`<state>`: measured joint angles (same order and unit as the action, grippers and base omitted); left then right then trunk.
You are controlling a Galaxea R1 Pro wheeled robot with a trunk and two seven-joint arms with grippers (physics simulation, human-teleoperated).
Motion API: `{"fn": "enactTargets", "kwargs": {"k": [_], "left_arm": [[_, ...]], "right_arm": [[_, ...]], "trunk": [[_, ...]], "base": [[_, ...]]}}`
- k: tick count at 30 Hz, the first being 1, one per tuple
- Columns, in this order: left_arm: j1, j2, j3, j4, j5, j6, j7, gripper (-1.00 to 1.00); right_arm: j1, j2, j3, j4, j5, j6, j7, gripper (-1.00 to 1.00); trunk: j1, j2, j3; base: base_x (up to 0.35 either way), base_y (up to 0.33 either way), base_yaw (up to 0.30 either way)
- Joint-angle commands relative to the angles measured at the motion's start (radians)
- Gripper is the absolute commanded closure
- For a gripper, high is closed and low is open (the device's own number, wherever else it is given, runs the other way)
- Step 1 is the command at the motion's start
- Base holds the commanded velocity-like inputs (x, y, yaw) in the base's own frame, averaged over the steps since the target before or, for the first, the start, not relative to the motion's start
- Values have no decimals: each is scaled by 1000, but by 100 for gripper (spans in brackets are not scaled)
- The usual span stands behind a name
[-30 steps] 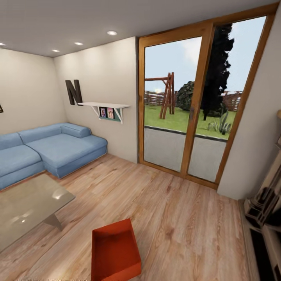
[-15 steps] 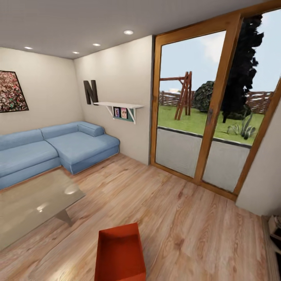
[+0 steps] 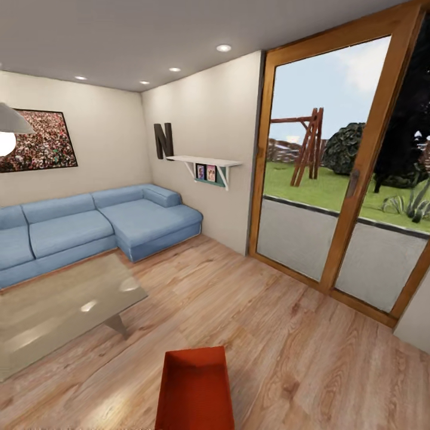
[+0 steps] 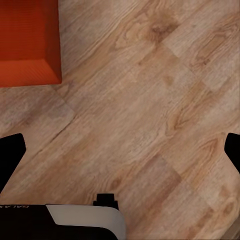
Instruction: Move the two storage containers from the living room to the garage. In the garage, place one container on the floor and stack the other container on top of it (either order is fine).
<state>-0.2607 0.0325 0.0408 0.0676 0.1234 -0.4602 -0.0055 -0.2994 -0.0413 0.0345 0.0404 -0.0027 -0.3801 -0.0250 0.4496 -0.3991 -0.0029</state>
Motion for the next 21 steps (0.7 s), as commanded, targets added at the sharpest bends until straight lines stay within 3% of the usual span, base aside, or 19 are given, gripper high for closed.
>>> {"fn": "enactTargets", "kwargs": {"k": [1, 21], "left_arm": [[-2, -1, 4, 5, 1, -7, -1, -100], [-2, -2, 4, 5, 1, -8, -1, -100]], "right_arm": [[-1, 0, 4, 4, 0, -6, -3, -100], [-1, 0, 3, 4, 0, -6, -3, -100]], "trunk": [[0, -1, 0], [0, -1, 0]], "base": [[2, -1, 251], [0, 0, 251]]}}
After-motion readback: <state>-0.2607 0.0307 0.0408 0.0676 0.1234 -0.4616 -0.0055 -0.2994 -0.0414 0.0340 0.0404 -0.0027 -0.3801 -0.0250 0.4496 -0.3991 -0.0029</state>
